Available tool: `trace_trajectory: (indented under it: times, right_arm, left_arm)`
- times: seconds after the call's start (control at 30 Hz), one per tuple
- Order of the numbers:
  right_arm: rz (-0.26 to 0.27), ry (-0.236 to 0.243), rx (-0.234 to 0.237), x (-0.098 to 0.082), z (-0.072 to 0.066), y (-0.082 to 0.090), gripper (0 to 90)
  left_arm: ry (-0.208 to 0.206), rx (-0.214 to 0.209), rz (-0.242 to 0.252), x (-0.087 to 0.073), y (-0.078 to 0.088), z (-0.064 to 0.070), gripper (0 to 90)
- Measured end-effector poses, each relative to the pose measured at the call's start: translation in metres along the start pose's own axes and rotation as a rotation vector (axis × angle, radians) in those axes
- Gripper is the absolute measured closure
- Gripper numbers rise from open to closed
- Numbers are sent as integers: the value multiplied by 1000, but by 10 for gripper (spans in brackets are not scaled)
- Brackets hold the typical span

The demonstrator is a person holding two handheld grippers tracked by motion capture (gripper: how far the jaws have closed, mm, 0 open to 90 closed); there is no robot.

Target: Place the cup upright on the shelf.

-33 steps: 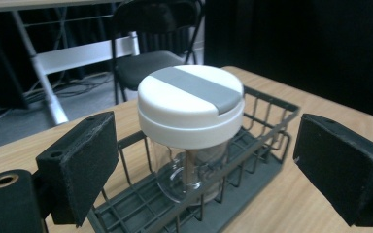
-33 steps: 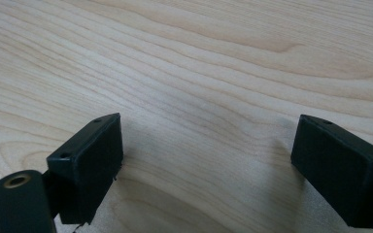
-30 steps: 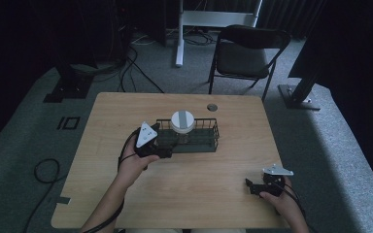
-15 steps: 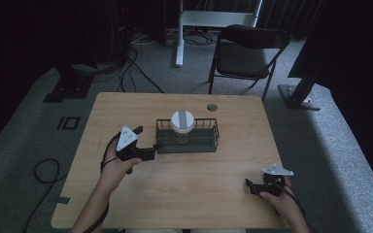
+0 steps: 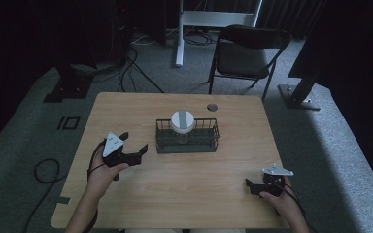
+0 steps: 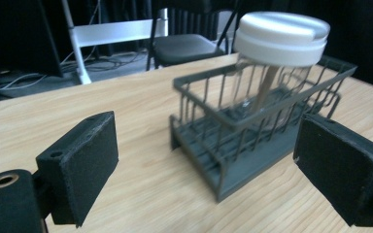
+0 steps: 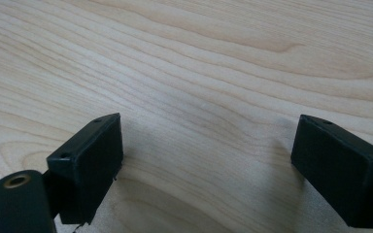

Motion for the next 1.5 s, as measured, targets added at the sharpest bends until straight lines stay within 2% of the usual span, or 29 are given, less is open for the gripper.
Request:
trace_trajectory:
  times: [0.27,0.43,0.6,0.93,1.27,1.3,1.37,1.4,1.5]
  right_arm:
    - [0,0,0,0,0,0,112]
    - [0,-1,0,0,0,0,112]
    - [1,1,0,0,0,0,112]
    - [2,1,0,0,0,0,112]
    - [2,2,-1,0,0,0,112]
    - [2,1,-1,0,0,0,112]
    - [2,1,-1,0,0,0,112]
    - [2,2,0,0,0,0,112]
    - [2,1,0,0,0,0,112]
  left_arm:
    - [21,34,-30,-16,14,-19,96]
    - [34,53,-46,-23,20,-26,96]
    - [55,99,-81,-40,30,-41,96]
    - [75,143,-140,-60,44,-57,96]
    - [112,199,-201,-82,58,-74,96]
    - [120,219,-201,-84,61,-77,96]
    - [120,229,-201,-85,62,-79,97]
    - [123,248,-212,-88,64,-83,96]
    - [130,266,-234,-93,65,-87,96]
Point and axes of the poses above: each handheld gripper's, and its own axes: y roughly backward along the jaws, x roughly out of its top, z roughly to its right, the point moved 7 cm from there along -y, roughly forward along the jaws, and after that the axes turned 11 degrees about y, right-handed, at the moved point
